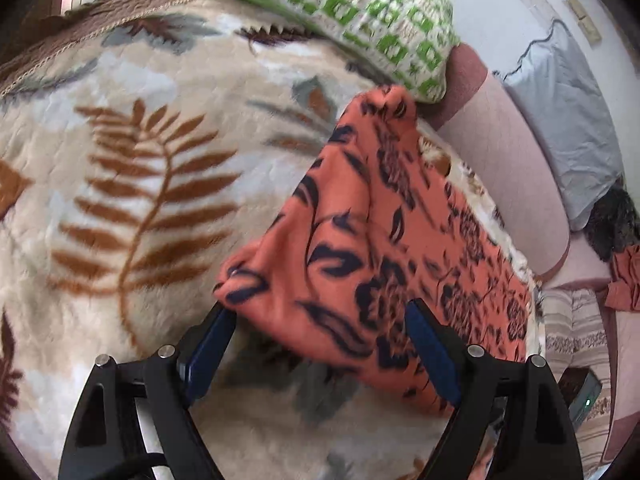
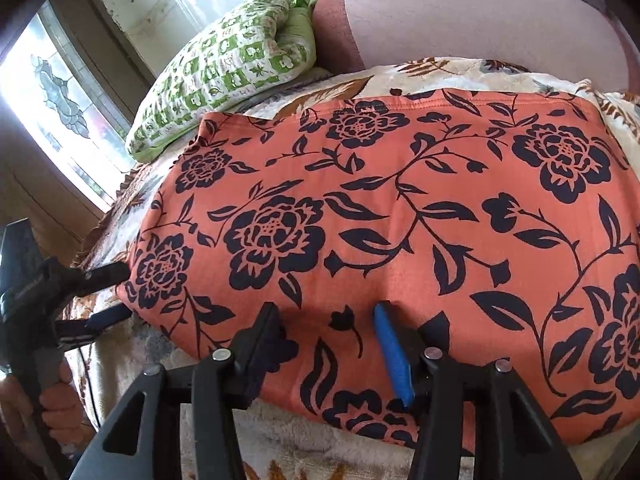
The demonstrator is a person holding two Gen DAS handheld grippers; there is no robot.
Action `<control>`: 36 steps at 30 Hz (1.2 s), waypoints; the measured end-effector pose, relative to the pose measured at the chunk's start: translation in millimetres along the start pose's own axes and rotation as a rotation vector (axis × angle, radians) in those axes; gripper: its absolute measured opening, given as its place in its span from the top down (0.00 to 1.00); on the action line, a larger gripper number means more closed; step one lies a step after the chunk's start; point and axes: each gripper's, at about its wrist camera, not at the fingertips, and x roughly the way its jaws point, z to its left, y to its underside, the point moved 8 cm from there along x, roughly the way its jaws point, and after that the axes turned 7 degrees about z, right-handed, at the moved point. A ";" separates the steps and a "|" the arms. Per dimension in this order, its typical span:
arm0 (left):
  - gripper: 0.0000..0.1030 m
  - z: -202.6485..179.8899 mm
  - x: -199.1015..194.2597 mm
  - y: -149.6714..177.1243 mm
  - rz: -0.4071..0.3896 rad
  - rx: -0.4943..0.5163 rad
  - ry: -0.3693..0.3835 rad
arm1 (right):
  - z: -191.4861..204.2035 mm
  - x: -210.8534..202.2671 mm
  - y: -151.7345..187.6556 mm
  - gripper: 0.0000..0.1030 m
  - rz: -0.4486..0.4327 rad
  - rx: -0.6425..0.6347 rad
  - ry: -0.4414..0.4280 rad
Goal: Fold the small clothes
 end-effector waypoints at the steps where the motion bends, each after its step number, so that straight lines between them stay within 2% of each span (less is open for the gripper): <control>1: 0.18 -3.4 0.5 -2.5 -0.015 -0.005 0.030 | -1.1 -0.7 0.1 0.47 0.002 0.009 -0.014; 3: 0.39 -5.9 1.6 -5.0 -0.037 -0.026 0.058 | -2.9 -2.3 0.7 0.47 0.006 0.021 -0.037; 4: 0.43 -6.2 0.9 -6.4 -0.055 -0.029 0.057 | -3.8 -2.7 0.5 0.47 0.009 0.027 -0.050; 6: 0.63 -6.8 -2.7 -10.5 -0.098 -0.018 0.051 | -4.3 -3.1 0.4 0.47 0.012 0.034 -0.061; 10: 0.62 -6.0 -2.6 -18.1 -0.132 -0.047 0.060 | -3.1 -2.5 -0.5 0.47 0.014 0.033 -0.063; 11: 0.52 -4.4 -1.4 -18.1 -0.133 -0.060 0.057 | -3.1 -2.5 -0.4 0.47 0.014 0.032 -0.064; 12: 0.31 -3.8 1.1 -18.6 -0.131 -0.073 0.057 | -2.9 -2.6 -0.1 0.47 0.014 0.032 -0.067; 13: 0.22 -3.5 3.4 -19.1 -0.128 -0.085 0.057 | -2.8 -2.6 0.1 0.47 0.014 0.034 -0.068; 14: 0.18 -2.4 5.1 -18.9 -0.126 -0.098 0.048 | -3.0 -2.7 0.1 0.47 0.015 0.034 -0.070; 16: 0.19 -1.1 6.4 -20.7 -0.134 -0.096 0.033 | -3.4 -2.7 0.1 0.47 0.015 0.036 -0.072; 18: 0.23 -1.5 6.6 -23.4 -0.154 -0.088 0.038 | -3.8 -2.8 0.0 0.47 0.015 0.036 -0.070; 19: 0.31 -2.0 6.5 -25.1 -0.164 -0.085 0.040 | -4.0 -2.8 -0.2 0.47 0.015 0.035 -0.071; 20: 0.53 -0.8 7.3 -27.3 -0.168 -0.077 0.014 | -3.9 -2.8 -0.2 0.47 0.015 0.036 -0.072; 23: 0.60 1.9 11.1 -29.3 -0.162 -0.077 0.018 | -3.8 -3.3 0.0 0.47 0.014 0.041 -0.079; 27: 0.73 -8.3 6.2 -29.5 -0.176 -0.027 0.022 | -1.9 -4.3 1.6 0.47 0.013 0.050 -0.083; 31: 0.76 -26.6 -6.7 -30.9 -0.214 0.026 0.043 | -0.4 -8.0 2.1 0.49 0.006 0.067 -0.086; 33: 0.77 -40.1 -14.7 -31.7 -0.241 0.071 0.044 | -1.0 -16.4 -2.0 0.65 -0.031 0.078 -0.097; 36: 0.77 -64.1 -27.6 -30.2 -0.288 0.152 0.047 | -4.4 -20.1 -6.2 0.66 -0.057 0.090 -0.110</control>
